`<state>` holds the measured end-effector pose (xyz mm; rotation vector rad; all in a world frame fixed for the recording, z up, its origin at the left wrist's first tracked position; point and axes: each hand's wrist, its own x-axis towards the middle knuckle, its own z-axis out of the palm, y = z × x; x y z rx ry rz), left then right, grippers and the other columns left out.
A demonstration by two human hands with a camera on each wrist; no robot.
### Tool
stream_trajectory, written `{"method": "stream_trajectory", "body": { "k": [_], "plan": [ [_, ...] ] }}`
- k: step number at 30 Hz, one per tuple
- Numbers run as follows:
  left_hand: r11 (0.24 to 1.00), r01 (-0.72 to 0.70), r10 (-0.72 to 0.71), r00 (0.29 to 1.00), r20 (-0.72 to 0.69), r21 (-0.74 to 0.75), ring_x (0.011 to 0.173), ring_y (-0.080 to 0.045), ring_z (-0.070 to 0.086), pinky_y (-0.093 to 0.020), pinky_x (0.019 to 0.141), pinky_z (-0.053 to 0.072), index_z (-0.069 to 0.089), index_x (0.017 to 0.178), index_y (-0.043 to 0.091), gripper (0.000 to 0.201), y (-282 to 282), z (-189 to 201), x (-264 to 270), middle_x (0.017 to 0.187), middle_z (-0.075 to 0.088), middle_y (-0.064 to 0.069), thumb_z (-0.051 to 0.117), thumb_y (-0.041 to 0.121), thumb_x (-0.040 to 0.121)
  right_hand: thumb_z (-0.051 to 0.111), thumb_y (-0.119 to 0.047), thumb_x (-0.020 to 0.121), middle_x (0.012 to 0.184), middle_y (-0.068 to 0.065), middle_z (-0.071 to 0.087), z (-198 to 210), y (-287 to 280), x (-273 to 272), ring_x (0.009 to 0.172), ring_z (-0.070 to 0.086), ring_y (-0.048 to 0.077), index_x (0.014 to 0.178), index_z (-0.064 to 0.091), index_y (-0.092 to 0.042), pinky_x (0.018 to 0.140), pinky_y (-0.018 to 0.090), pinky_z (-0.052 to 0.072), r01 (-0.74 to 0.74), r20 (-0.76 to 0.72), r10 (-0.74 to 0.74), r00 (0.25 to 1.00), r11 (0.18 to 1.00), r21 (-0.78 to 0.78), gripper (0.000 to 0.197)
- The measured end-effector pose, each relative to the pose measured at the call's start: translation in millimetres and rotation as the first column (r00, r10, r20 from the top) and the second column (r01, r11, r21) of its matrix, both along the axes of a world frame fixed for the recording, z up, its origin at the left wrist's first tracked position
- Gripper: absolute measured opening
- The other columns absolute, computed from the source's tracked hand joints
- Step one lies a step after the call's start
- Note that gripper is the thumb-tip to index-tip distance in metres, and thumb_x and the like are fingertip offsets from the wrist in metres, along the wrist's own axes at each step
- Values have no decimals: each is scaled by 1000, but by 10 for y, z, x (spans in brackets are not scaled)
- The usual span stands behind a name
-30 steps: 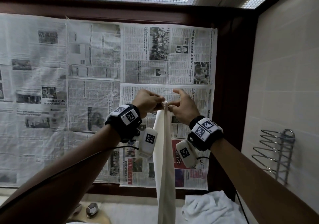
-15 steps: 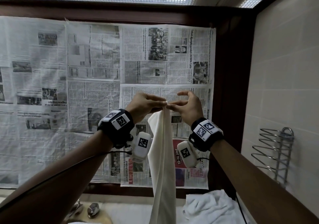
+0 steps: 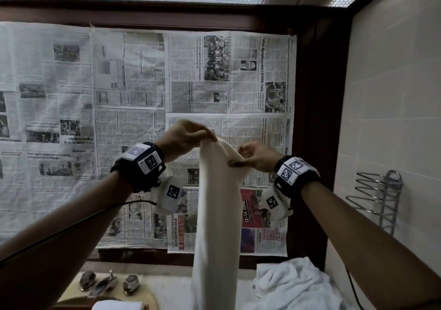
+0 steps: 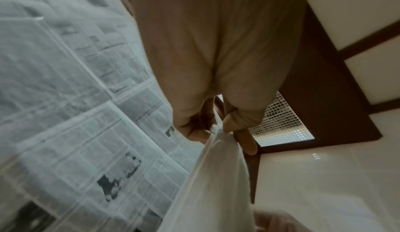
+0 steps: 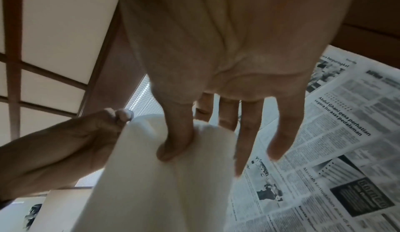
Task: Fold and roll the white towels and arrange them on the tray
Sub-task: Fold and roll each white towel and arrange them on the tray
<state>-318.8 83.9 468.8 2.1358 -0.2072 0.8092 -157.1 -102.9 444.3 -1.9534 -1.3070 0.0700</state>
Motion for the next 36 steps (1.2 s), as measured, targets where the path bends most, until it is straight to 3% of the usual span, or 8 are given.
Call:
{"method": "stream_trajectory", "body": {
  "k": [8, 11, 14, 20, 25, 29, 32, 36],
  "plan": [
    [932, -271, 276, 961, 13, 243, 92, -15, 70, -33, 87, 58, 78, 95, 17, 15, 236, 110, -220, 95, 75, 3, 78, 15, 80, 82, -23, 78, 84, 9, 73, 349, -53, -37, 77, 70, 22, 91, 71, -8, 57, 26, 57, 69, 156, -104, 982, 974, 217, 22],
    [920, -335, 313, 940, 136, 203, 82, -19, 72, -39, 79, 61, 78, 94, 15, 19, 236, 146, -229, 87, 75, -1, 82, 12, 76, 82, -21, 78, 74, 5, 73, 424, 10, -97, 65, 69, 14, 87, 68, -15, 56, 25, 54, 58, 300, -165, 939, 940, 336, 18],
    [894, -408, 374, 907, 192, 186, 73, -13, 70, -29, 67, 58, 76, 98, 19, 25, 230, 204, -269, 85, 74, -2, 84, 16, 75, 82, -20, 78, 65, 3, 70, 502, 8, -154, 52, 58, 2, 86, 64, -12, 52, 14, 45, 11, 379, -161, 911, 930, 368, 21],
    [842, -459, 421, 888, 187, 284, 83, -5, 69, -23, 77, 57, 77, 98, 14, 24, 152, 290, -369, 93, 75, 2, 84, 16, 75, 86, -22, 72, 70, 3, 69, 603, -20, -197, 58, 60, 6, 81, 64, -13, 54, 16, 44, 71, 395, -183, 900, 957, 282, 26],
    [840, -468, 425, 882, 205, 273, 78, 2, 67, -9, 67, 51, 77, 100, 15, 21, 33, 167, -442, 91, 75, 4, 80, 16, 80, 84, -24, 75, 76, -2, 71, 554, -151, -224, 70, 67, 6, 85, 67, -15, 66, 23, 53, 80, 382, -208, 901, 943, 324, 22],
    [963, -271, 269, 960, 74, 15, 89, -26, 71, -41, 78, 61, 73, 95, 12, 12, -24, 92, -577, 96, 73, -11, 77, 15, 84, 78, -31, 82, 74, 7, 70, 444, -266, -328, 69, 67, 23, 86, 64, -18, 65, 38, 57, 44, 333, -196, 922, 909, 414, 21],
    [981, -49, 60, 997, 53, -190, 93, -23, 68, -39, 78, 61, 61, 104, 3, 15, -144, 74, -728, 103, 68, -14, 65, 11, 92, 68, -34, 91, 82, 8, 69, 419, -381, -488, 75, 67, 29, 86, 60, -31, 61, 47, 58, -2, 270, -151, 951, 870, 494, 10],
    [967, 22, 10, 992, 127, -254, 85, -17, 66, -35, 68, 58, 59, 108, 5, 16, -293, 77, -928, 97, 68, -7, 63, 13, 94, 66, -29, 93, 91, 3, 68, 434, -496, -749, 78, 67, 8, 98, 64, -18, 60, 24, 54, -64, 287, -123, 950, 821, 567, 12]
  ]
}}
